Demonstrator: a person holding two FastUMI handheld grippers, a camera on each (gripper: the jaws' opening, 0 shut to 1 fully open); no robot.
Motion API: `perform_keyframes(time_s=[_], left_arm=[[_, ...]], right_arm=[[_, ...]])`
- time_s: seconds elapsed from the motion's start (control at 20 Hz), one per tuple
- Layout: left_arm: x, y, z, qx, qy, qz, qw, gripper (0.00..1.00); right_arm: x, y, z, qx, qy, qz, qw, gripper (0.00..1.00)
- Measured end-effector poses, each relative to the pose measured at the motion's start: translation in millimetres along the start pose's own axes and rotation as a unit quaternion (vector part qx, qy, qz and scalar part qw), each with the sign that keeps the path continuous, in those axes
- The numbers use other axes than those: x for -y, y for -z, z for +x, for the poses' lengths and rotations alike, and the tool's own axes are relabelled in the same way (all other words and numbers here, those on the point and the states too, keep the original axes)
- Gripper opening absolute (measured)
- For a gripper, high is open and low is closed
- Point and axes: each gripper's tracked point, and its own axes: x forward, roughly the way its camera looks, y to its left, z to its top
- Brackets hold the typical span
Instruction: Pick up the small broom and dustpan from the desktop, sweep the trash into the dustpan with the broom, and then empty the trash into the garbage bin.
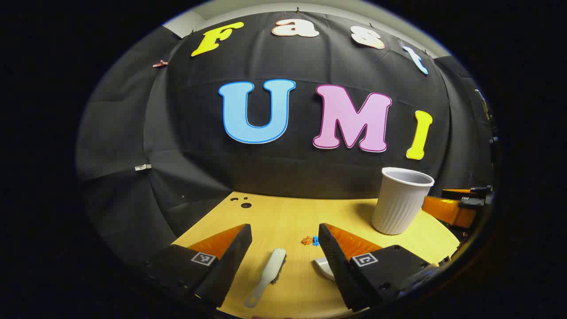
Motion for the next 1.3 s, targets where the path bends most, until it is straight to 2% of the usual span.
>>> perform_keyframes(time_s=[0.3, 0.5, 0.65, 0.85, 1.1, 1.3], left_arm=[[-12, 11, 2, -0.014, 0.007, 0.014, 1.0, 0.96], [-22, 27, -3, -0.039, 0.021, 0.022, 0.999, 0.96], [-22, 40, -9, -0.059, 0.046, 0.012, 0.997, 0.96], [-36, 59, -11, -0.081, 0.034, 0.019, 0.996, 0.96], [-44, 86, 1, -0.122, 0.033, -0.01, 0.992, 0.96], [-53, 110, 18, -0.155, 0.029, 0.001, 0.987, 0.96]], right_arm=[[-10, 20, 6, -0.031, -0.005, 0.011, 0.999, 0.99], [-13, 31, 4, -0.041, 0.011, 0.004, 0.999, 0.99], [-21, 39, -5, -0.047, 0.003, 0.0, 0.999, 0.99], [-35, 49, -14, -0.051, -0.013, -0.013, 0.999, 0.99], [-41, 59, -20, -0.064, -0.022, -0.026, 0.997, 0.99], [-46, 61, -25, -0.069, -0.035, -0.018, 0.997, 0.99]])
